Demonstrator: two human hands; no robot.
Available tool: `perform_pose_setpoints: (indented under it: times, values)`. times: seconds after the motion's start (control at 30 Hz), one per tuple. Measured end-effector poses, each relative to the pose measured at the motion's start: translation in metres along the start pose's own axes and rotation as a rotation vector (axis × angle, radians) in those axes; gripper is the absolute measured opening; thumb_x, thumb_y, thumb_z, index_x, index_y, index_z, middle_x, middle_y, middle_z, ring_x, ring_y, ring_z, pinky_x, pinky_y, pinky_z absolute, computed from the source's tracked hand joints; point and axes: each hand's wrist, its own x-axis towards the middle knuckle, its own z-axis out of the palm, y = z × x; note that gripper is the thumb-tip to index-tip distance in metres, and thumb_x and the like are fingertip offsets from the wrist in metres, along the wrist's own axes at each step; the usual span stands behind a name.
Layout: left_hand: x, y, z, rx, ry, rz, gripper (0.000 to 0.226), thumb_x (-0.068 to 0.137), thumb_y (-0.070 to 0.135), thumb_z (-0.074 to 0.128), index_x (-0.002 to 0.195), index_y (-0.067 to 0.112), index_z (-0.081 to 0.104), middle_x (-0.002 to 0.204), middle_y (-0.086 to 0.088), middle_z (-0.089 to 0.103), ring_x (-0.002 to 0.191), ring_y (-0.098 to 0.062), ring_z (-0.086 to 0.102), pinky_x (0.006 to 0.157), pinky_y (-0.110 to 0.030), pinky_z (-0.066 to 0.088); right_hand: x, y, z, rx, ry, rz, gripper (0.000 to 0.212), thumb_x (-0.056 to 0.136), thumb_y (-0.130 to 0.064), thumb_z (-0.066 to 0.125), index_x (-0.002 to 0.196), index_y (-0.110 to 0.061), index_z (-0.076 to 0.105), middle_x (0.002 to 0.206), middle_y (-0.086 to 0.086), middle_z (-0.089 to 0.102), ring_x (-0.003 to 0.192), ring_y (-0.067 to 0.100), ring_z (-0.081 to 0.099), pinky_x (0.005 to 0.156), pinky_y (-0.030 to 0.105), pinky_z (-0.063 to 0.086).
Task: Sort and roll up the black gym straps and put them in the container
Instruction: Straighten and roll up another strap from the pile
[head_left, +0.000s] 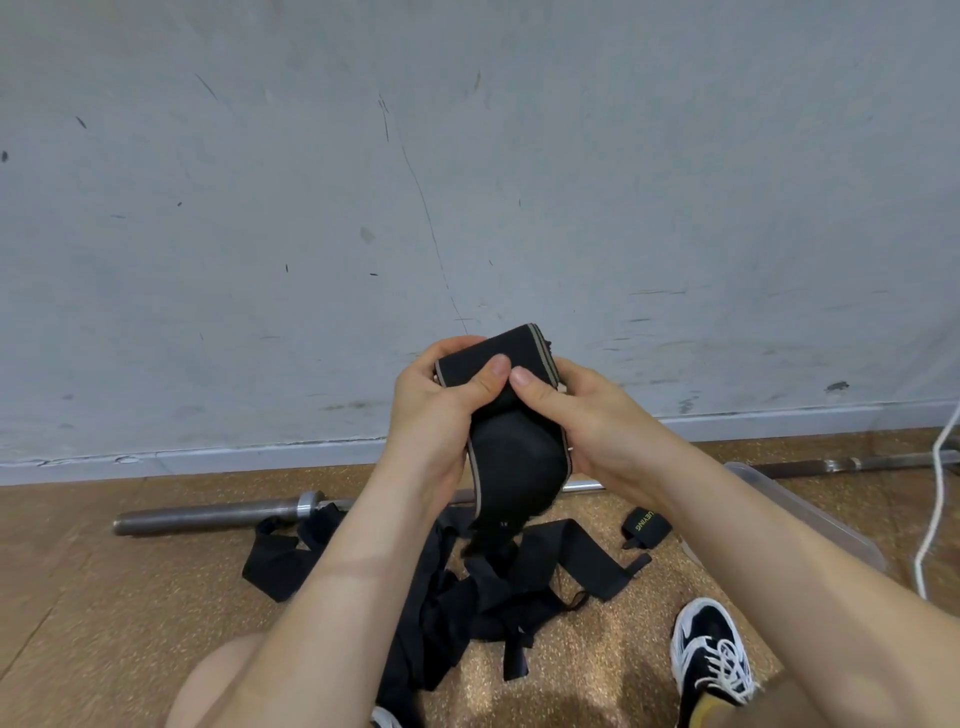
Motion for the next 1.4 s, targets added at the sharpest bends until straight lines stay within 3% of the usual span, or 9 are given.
perform_pose_setpoints:
  times: [0.33,0.5,0.6,0.73,0.83,0.93,1.03,1.13,1.4]
  values:
    - [0.000,-0.004,-0.002,0.275,-0.021,0.272,0.042,0.071,-0.013,0.077,0.090,0.023,0.066,0.087,0.004,0.068,0.077,-0.010,0.066,0.065,-0.028,0.056,0.001,0.005,0.003,-0.006,-0.028,-0.038,0.035,0.095,0.012,0.050,0.125,-0.002,0.058,0.110,0.017,0.069,0.095,0.023,0.069,0.080,0.031,0.060]
    - [0.000,-0.003,-0.005,0.437,-0.175,0.337,0.045,0.066,-0.007,0.076,0.090,0.027,0.061,0.090,0.007,0.067,0.083,-0.011,0.065,0.072,-0.031,0.057,-0.009,-0.007,0.002,0.235,-0.105,0.154,0.028,0.095,-0.016,0.053,0.118,-0.007,0.066,0.109,0.017,0.071,0.093,0.030,0.070,0.083,0.040,0.057]
    - [-0.002,0.000,-0.006,0.519,-0.302,0.302,0.045,0.076,-0.015,0.070,0.098,0.022,0.056,0.096,-0.002,0.066,0.085,-0.010,0.065,0.074,-0.029,0.056,-0.009,-0.006,0.003,0.283,-0.057,0.163,0.040,0.096,-0.043,0.056,0.119,-0.012,0.068,0.113,0.014,0.073,0.099,0.029,0.072,0.086,0.040,0.059]
    - [-0.005,0.001,-0.006,0.338,-0.429,0.120,0.039,0.083,0.010,0.074,0.110,0.030,0.053,0.103,0.001,0.066,0.091,-0.011,0.067,0.077,-0.031,0.056,-0.005,-0.007,0.005,0.347,0.070,0.069,0.038,0.094,-0.031,0.063,0.122,-0.005,0.065,0.109,0.018,0.073,0.094,0.030,0.072,0.080,0.041,0.061]
    - [-0.006,0.000,-0.002,0.190,-0.286,-0.062,0.035,0.088,0.041,0.069,0.118,0.037,0.053,0.114,0.000,0.066,0.094,-0.013,0.070,0.077,-0.035,0.058,-0.002,-0.009,0.004,0.271,0.117,-0.042,0.034,0.091,-0.020,0.068,0.121,-0.006,0.058,0.108,0.015,0.072,0.093,0.026,0.072,0.077,0.039,0.061]
    - [-0.005,0.003,-0.003,0.301,-0.238,-0.024,0.022,0.098,0.032,0.056,0.120,0.029,0.052,0.111,-0.002,0.064,0.088,-0.010,0.070,0.070,-0.029,0.058,-0.003,-0.012,0.003,0.090,0.116,-0.053,0.030,0.091,-0.017,0.068,0.117,-0.009,0.054,0.100,0.008,0.069,0.086,0.021,0.071,0.074,0.038,0.061]
    - [-0.005,0.004,-0.007,0.370,-0.255,0.021,0.020,0.101,0.019,0.052,0.120,0.024,0.049,0.103,0.002,0.061,0.081,-0.007,0.066,0.061,-0.024,0.054,-0.002,-0.017,-0.001,-0.048,0.077,0.015,0.029,0.093,-0.039,0.064,0.112,-0.018,0.055,0.099,0.004,0.068,0.087,0.022,0.070,0.084,0.050,0.057]
    - [-0.006,0.001,-0.005,0.425,-0.287,0.055,0.020,0.100,0.014,0.054,0.115,0.026,0.050,0.103,0.001,0.061,0.087,-0.013,0.065,0.068,-0.033,0.058,-0.002,-0.017,-0.001,-0.043,0.104,0.034,0.030,0.095,-0.045,0.060,0.109,-0.019,0.056,0.092,0.001,0.067,0.078,0.017,0.069,0.078,0.046,0.058]
    - [-0.012,0.008,-0.004,0.179,-0.269,-0.160,0.076,0.076,0.024,0.075,0.139,0.039,0.035,0.111,-0.012,0.073,0.073,-0.026,0.072,0.064,-0.031,0.058,0.003,-0.027,-0.017,0.281,0.316,-0.138,0.006,0.098,-0.017,0.060,0.102,-0.020,0.056,0.087,-0.002,0.064,0.065,0.010,0.066,0.054,0.027,0.055]
